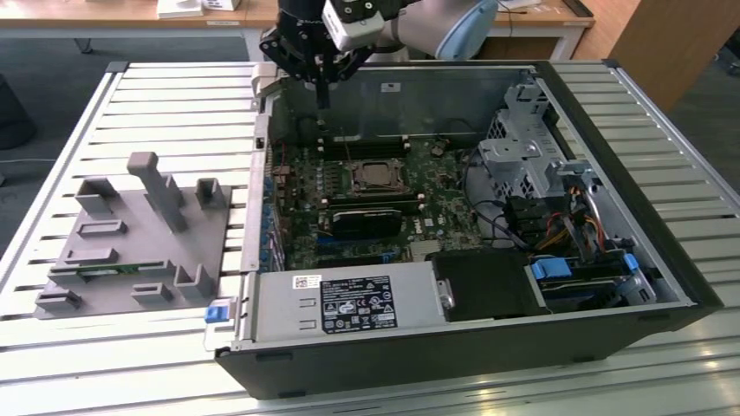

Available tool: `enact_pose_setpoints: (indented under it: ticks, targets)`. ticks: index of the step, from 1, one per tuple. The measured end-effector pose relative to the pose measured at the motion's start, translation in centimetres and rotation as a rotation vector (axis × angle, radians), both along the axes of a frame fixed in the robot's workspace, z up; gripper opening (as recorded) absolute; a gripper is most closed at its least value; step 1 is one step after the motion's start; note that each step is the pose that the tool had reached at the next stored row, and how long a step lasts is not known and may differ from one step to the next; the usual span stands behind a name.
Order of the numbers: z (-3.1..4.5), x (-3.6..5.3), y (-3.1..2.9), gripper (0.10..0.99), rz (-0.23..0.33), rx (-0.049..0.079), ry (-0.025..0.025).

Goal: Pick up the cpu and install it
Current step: 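Install the first cpu locking lever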

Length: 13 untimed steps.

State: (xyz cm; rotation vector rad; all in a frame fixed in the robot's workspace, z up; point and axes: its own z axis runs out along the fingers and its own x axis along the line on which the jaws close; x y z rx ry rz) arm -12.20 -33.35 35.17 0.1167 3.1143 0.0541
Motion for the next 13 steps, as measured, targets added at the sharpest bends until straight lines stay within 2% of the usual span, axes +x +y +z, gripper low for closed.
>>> enact_pose_setpoints:
  ticks: [13]
  targets:
    - [-1.04, 0.03, 0.04, 0.122, 0.0, 0.0, 0.0002]
